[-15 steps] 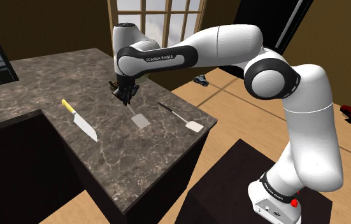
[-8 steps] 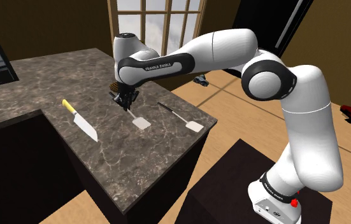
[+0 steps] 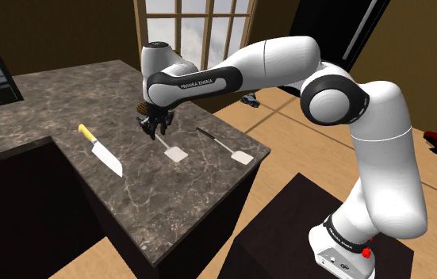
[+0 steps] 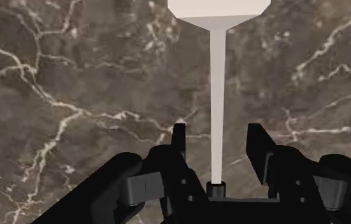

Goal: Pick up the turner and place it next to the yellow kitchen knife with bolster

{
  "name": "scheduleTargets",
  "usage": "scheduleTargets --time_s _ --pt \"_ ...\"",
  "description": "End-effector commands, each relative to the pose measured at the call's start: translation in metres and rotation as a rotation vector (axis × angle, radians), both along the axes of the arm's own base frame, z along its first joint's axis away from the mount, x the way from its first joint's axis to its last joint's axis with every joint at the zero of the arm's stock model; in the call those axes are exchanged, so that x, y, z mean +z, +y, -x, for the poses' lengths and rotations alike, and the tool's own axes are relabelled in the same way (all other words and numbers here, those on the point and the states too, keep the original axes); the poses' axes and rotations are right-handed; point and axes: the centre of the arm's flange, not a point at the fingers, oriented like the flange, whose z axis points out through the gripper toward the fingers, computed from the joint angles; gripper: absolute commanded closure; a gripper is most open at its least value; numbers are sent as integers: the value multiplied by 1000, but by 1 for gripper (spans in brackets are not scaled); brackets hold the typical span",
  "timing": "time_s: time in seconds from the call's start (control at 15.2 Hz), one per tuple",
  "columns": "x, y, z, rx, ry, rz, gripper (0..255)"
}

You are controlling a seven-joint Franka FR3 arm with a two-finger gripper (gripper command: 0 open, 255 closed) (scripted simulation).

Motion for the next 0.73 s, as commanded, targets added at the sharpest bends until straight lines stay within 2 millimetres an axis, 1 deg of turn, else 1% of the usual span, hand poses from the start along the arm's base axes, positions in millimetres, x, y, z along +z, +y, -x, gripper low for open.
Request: scheduleTargets --time_s 0.0,0.26,0.46,0.53,0.66 --pt "0 0 0 0 0 0 0" --pt "0 0 0 0 0 0 0" --pt "39 0 3 0 0 0 0" --pt "50 0 3 0 0 0 0" --pt "50 0 3 0 0 0 0"
